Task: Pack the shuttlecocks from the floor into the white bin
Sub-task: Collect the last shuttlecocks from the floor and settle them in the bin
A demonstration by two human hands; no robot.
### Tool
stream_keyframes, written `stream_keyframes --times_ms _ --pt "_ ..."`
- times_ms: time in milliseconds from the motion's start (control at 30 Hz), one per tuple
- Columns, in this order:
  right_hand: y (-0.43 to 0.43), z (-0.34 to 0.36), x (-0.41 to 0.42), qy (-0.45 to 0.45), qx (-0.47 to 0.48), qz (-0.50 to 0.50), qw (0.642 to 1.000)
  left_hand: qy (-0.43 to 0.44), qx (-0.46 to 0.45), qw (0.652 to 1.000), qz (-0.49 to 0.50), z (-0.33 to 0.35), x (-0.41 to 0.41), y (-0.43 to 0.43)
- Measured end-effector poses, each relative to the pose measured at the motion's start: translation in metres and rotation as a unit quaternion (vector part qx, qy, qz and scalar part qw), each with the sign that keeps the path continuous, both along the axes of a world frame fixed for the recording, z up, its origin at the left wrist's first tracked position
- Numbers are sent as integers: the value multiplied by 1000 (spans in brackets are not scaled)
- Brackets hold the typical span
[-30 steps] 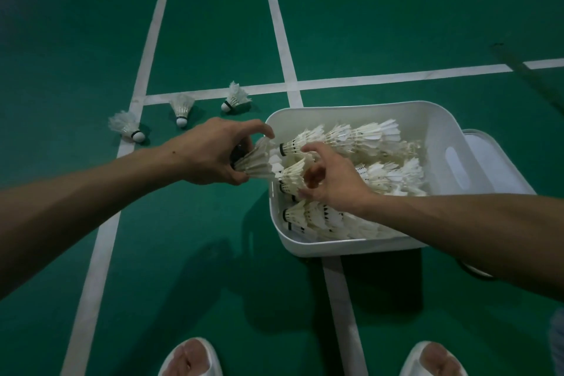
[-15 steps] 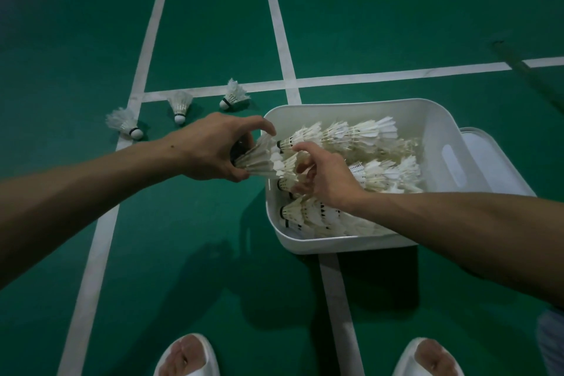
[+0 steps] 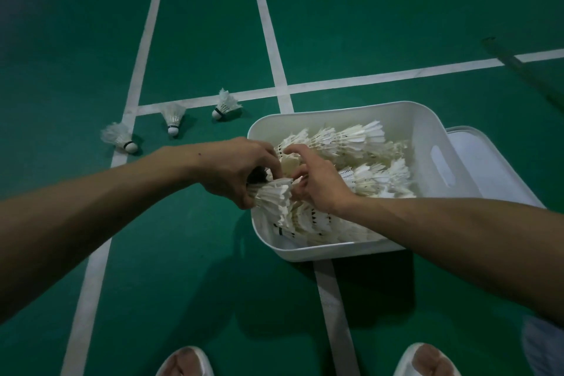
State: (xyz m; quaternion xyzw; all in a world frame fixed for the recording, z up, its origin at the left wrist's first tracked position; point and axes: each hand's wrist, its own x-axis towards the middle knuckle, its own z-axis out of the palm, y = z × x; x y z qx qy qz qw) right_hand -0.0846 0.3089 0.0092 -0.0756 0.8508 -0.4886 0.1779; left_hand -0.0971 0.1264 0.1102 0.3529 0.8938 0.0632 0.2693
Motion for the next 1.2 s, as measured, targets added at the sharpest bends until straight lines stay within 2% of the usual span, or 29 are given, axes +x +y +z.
stream_keyframes --times_ms 133,467,800,967,1100,1200 --pt "0 -3 -5 -18 -20 1 1000 -73 -62 995 -1 2 -16 1" --pt "10 -7 -6 -52 -69 -15 996 -60 -189 977 -80 -1 -28 13" --pt "18 7 -2 -126 -159 -26 979 -6 -229 967 -115 -18 -37 23" --pt "25 30 7 -3 -81 -7 997 -17 -227 968 -107 -16 -37 22" --pt "14 40 18 2 -44 62 997 -16 -237 967 -94 -13 -36 24" --pt "4 34 22 22 -19 56 998 -20 -242 966 -90 -14 -36 24"
